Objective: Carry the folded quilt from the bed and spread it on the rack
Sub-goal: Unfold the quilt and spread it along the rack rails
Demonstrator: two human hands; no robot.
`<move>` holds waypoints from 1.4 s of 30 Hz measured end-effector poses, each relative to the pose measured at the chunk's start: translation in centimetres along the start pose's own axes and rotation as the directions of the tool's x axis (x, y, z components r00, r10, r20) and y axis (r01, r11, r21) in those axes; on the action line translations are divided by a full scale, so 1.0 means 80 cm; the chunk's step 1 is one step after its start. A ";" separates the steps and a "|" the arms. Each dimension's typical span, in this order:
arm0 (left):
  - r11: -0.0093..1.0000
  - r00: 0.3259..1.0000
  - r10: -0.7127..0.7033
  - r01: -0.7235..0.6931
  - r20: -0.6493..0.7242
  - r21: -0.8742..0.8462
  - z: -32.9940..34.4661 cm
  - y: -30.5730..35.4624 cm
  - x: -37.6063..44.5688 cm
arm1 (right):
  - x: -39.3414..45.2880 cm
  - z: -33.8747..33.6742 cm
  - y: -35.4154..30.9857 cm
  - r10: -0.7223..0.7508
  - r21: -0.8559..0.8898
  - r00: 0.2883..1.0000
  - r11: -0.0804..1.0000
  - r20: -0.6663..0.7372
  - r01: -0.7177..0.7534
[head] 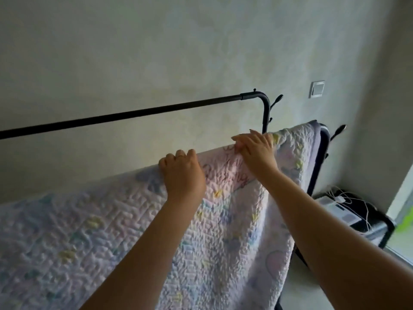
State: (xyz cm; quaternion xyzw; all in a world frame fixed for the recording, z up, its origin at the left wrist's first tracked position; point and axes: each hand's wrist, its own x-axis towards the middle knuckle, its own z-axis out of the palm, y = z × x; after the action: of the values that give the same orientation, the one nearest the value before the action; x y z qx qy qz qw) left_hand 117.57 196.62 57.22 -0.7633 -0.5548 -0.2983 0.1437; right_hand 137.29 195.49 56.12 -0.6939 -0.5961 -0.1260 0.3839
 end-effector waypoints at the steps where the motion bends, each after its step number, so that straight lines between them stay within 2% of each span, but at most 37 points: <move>1: 0.999 0.999 0.046 -0.046 0.027 -0.007 0.002 0.021 0.002 | -0.006 -0.002 -0.003 -0.044 0.115 0.999 0.992 0.002 0.044; 3: 0.993 0.991 0.121 -0.121 0.053 -0.008 0.006 0.065 0.002 | -0.020 -0.017 0.009 -0.039 0.291 0.997 0.955 -0.073 0.058; 5: 0.990 0.987 0.144 -0.144 0.077 -0.008 0.009 0.097 0.005 | -0.027 -0.035 0.036 0.067 0.312 0.978 0.950 -0.197 -0.002; 7: 0.992 0.987 0.126 -0.128 0.104 0.015 0.011 0.128 0.007 | -0.029 -0.056 0.070 0.167 0.322 0.965 0.942 -0.202 -0.096; 10: 0.995 0.990 0.097 -0.098 0.105 0.002 0.016 0.152 0.011 | -0.029 -0.067 0.106 0.220 0.291 0.960 0.943 -0.174 -0.163; 14: 0.998 0.999 0.033 -0.033 0.009 -0.047 0.029 0.163 0.012 | -0.024 -0.073 0.139 0.359 0.312 0.918 0.903 -0.166 -0.297; 18: 0.994 0.989 -0.035 0.020 -0.144 -0.109 0.046 0.163 0.005 | -0.015 -0.071 0.162 0.365 0.356 0.917 0.888 -0.159 -0.292; 20: 0.996 0.970 -0.035 0.013 -0.239 -0.091 0.055 0.164 0.002 | -0.007 -0.068 0.170 0.464 0.380 0.865 0.847 -0.191 -0.371; 22: 0.997 0.951 -0.046 0.026 -0.305 -0.069 0.061 0.165 0.003 | 0.002 -0.067 0.177 0.598 0.412 0.770 0.774 -0.222 -0.481; 24: 0.997 0.946 -0.064 0.045 -0.318 -0.067 0.064 0.167 0.007 | 0.014 -0.070 0.190 0.708 0.466 0.679 0.675 -0.193 -0.572; 25: 0.997 0.947 -0.067 0.048 -0.315 -0.066 0.065 0.168 0.009 | 0.020 -0.071 0.197 0.736 0.481 0.660 0.638 -0.152 -0.601; 28: 0.998 0.954 -0.061 0.053 -0.295 -0.037 0.067 0.172 0.011 | 0.033 -0.070 0.216 0.714 0.423 0.699 0.625 0.028 -0.656; 31: 0.998 0.964 -0.059 0.058 -0.260 -0.013 0.063 0.173 0.011 | 0.036 -0.070 0.218 0.650 0.472 0.759 0.660 0.029 -0.584; 36: 0.999 0.979 -0.028 0.034 -0.200 0.025 0.050 0.170 0.010 | 0.055 -0.084 0.221 0.646 0.596 0.759 0.640 -0.075 -0.485; 39: 0.995 0.994 -0.012 0.023 -0.111 0.098 0.046 0.164 0.013 | 0.088 -0.113 0.244 0.653 0.593 0.757 0.597 0.032 -0.540; 41: 0.984 0.997 0.017 -0.004 -0.072 0.177 0.045 0.162 0.019 | 0.103 -0.131 0.276 0.706 0.534 0.704 0.566 0.080 -0.628; 42: 0.979 0.998 0.033 -0.022 -0.052 0.202 0.044 0.164 0.021 | 0.104 -0.138 0.293 0.722 0.573 0.686 0.526 0.091 -0.629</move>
State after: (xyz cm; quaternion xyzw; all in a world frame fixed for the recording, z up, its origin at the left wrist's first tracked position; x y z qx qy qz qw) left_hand 131.17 195.35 57.01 -0.7440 -0.5672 -0.2595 0.2396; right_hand 164.24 194.20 59.84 -0.7122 -0.2559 0.1599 0.6339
